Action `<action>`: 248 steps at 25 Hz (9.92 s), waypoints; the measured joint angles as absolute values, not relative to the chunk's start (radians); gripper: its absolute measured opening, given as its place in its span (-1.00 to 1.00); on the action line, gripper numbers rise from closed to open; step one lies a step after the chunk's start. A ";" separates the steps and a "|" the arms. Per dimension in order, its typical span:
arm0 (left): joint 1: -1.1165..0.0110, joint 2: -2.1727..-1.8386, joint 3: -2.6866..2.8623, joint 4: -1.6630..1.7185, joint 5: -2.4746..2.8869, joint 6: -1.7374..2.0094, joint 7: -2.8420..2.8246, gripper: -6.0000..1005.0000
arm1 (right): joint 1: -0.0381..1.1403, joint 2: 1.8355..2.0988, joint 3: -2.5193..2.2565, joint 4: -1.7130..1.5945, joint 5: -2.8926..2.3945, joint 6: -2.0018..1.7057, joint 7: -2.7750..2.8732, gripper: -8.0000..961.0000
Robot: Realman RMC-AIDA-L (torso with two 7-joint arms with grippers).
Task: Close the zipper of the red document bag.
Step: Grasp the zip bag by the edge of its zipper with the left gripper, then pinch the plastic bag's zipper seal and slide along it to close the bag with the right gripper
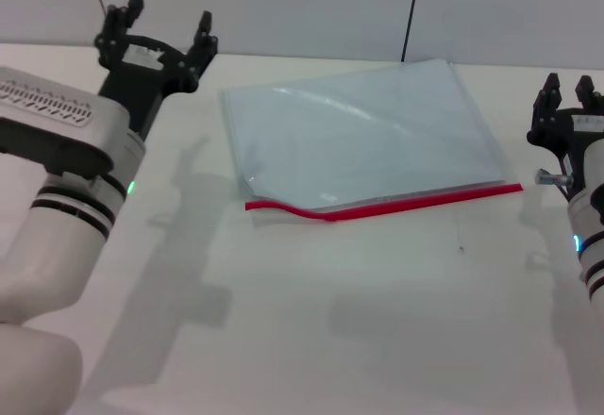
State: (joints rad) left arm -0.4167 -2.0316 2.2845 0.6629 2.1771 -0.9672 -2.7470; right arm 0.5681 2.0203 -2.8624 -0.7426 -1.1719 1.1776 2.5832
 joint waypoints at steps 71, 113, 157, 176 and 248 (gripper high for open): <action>-0.550 -2.031 1.871 1.258 2.793 0.879 -2.277 0.63 | 0.591 2.022 -2.852 -0.710 -1.170 1.074 2.600 -0.34; -0.623 -2.031 1.924 1.088 2.714 0.680 -2.346 -0.38 | 0.595 2.022 -2.852 -0.713 -1.170 1.071 2.600 -0.37; -0.404 -2.029 1.861 1.465 2.795 0.641 -2.412 -0.89 | 0.492 1.735 -2.453 -1.337 -1.641 0.223 2.279 -0.39; -0.410 -2.029 1.873 1.481 2.793 0.627 -2.401 -0.89 | 0.342 2.015 -2.059 -1.319 -1.657 -0.088 1.717 -0.41; -0.445 -2.028 1.910 1.492 2.795 0.611 -2.388 -0.89 | 0.438 2.025 -2.125 -1.170 -1.809 0.036 1.706 -0.48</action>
